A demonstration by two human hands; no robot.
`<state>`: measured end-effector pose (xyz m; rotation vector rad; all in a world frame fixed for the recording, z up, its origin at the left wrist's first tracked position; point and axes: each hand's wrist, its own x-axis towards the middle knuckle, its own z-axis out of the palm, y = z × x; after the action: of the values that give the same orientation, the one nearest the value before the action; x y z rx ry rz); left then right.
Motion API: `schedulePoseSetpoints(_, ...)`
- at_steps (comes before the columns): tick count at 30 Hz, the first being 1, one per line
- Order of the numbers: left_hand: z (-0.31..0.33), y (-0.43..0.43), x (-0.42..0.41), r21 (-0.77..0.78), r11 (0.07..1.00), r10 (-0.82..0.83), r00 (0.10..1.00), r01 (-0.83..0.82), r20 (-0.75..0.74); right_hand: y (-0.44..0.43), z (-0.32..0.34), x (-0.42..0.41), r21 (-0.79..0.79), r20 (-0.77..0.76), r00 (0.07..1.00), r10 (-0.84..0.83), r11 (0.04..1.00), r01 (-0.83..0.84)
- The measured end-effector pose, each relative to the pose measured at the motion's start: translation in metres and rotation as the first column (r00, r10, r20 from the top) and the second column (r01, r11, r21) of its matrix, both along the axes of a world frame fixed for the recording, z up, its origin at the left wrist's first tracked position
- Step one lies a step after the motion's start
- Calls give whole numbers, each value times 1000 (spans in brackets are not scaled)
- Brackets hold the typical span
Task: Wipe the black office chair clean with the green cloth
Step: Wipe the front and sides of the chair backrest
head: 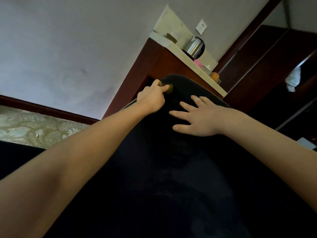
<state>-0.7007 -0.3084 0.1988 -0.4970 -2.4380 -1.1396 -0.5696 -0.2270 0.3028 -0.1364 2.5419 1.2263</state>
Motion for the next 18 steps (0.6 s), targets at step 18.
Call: schedulePoseSetpoints(18, -11, -2, 46, 119, 938, -309, 941, 326, -139, -1, 15, 11, -97, 13, 993, -118, 988, 119)
